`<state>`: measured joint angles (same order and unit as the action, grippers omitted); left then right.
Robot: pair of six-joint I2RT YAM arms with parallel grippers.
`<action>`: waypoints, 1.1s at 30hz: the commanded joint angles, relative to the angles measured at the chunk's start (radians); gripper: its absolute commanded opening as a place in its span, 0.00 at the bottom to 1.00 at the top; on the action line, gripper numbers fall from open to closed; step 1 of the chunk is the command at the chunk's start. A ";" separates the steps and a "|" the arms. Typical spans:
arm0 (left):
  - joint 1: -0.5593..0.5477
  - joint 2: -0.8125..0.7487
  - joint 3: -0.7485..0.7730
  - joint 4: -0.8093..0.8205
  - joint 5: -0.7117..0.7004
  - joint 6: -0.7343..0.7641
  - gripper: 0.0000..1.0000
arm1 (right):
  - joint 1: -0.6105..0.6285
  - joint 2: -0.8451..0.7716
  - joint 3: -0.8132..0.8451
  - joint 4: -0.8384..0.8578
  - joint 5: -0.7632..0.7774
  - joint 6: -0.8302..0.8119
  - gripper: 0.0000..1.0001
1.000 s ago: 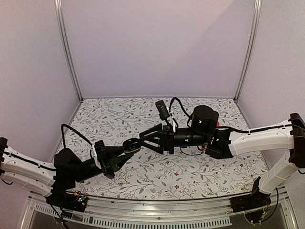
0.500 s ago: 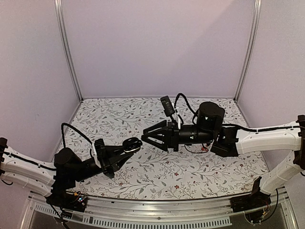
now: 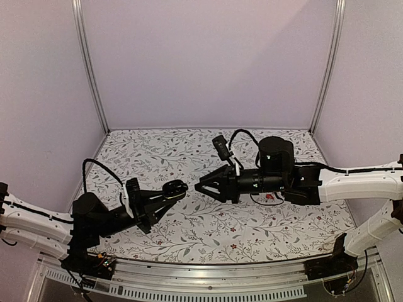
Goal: Insert the wireless bluetooth earbuds into the charging case
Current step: Adjust the right earbud in the right side groove of the charging case.
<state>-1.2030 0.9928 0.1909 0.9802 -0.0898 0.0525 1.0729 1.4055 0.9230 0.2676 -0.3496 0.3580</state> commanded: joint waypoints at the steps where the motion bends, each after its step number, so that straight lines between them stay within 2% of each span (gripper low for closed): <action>1: 0.016 -0.004 0.033 -0.012 0.009 -0.026 0.00 | 0.000 0.011 0.046 -0.064 0.035 -0.036 0.39; 33: 0.033 0.043 0.044 -0.017 0.016 -0.044 0.00 | 0.045 0.074 0.130 -0.073 -0.008 -0.057 0.38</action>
<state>-1.1843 1.0214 0.2104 0.9638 -0.0826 0.0135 1.0969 1.4616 1.0092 0.1799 -0.3275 0.3134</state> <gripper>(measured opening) 0.208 0.379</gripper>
